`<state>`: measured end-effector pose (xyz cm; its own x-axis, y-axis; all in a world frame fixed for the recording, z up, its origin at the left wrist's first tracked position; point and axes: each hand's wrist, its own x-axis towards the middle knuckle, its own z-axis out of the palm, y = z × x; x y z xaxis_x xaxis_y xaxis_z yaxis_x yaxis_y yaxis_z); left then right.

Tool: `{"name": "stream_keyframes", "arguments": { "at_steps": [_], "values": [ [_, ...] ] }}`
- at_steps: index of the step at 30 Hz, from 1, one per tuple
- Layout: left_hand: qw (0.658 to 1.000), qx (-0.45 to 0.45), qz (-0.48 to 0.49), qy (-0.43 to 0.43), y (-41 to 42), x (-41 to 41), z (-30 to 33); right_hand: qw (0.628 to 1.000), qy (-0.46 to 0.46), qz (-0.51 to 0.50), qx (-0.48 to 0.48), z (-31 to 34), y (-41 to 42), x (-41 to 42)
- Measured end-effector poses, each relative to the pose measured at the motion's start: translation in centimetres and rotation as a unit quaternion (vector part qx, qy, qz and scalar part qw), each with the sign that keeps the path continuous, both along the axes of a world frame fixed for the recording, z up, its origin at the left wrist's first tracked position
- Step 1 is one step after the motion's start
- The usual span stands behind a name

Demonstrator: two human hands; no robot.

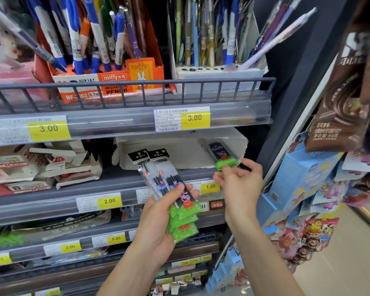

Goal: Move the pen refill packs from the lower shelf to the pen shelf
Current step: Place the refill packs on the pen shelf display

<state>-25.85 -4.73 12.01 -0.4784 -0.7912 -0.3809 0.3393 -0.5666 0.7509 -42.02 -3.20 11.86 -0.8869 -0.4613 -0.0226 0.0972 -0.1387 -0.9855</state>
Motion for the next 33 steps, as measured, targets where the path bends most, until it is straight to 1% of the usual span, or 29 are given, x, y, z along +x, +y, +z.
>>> {"name": "stream_keyframes", "arguments": {
  "at_steps": [2, 3, 5, 7, 11, 13, 16, 20, 23, 27, 30, 32, 33],
  "values": [
    [1.000, -0.003, -0.004, -0.003, 0.1, 0.0, 0.1, 0.991, 0.119, 0.008, 0.055, 0.3, 0.3, 0.7],
    [1.000, -0.005, -0.008, -0.005, 0.1, 0.1, 0.1, 0.984, 0.159, 0.027, 0.076, 0.6, 0.5, 1.1],
    [1.000, -0.001, -0.017, -0.003, -0.1, 0.2, 0.1, 0.973, 0.188, 0.089, 0.102, 1.3, 1.0, 1.9],
    [1.000, 0.010, -0.020, 0.014, -0.2, 0.4, 0.1, 0.966, 0.157, 0.170, 0.116, 1.7, 2.0, 2.6],
    [1.000, 0.011, -0.015, 0.010, -0.5, 0.8, 0.4, 0.945, 0.040, 0.307, 0.108, 1.3, 4.1, 3.6],
    [1.000, 0.000, -0.013, -0.003, -0.8, 1.0, 0.5, 0.934, 0.031, 0.341, 0.099, 0.9, 4.6, 3.8],
    [1.000, -0.015, -0.019, -0.010, -0.8, 1.3, 0.9, 0.930, 0.056, 0.346, 0.113, 0.5, 4.7, 3.4],
    [1.000, -0.012, -0.024, -0.003, -1.0, 1.5, 0.6, 0.932, 0.054, 0.340, 0.119, 0.3, 4.8, 3.0],
    [1.000, 0.007, -0.011, -0.006, -0.9, 1.4, 0.4, 0.930, 0.035, 0.347, 0.112, 0.5, 4.9, 3.2],
    [0.999, -0.019, 0.005, -0.033, -0.8, 1.4, 0.3, 0.934, -0.001, 0.340, 0.111, 0.7, 4.9, 3.1],
    [0.999, -0.024, 0.017, -0.028, -0.8, 1.5, 0.5, 0.933, -0.021, 0.338, 0.124, 0.3, 4.7, 2.6],
    [0.999, -0.016, 0.031, -0.016, -0.8, 1.4, 0.6, 0.938, -0.036, 0.329, 0.102, 0.5, 4.2, 2.2],
    [0.999, -0.007, 0.039, -0.009, -0.9, 1.3, 0.6, 0.946, -0.036, 0.308, 0.092, 0.6, 3.7, 1.9]
  ]
}}
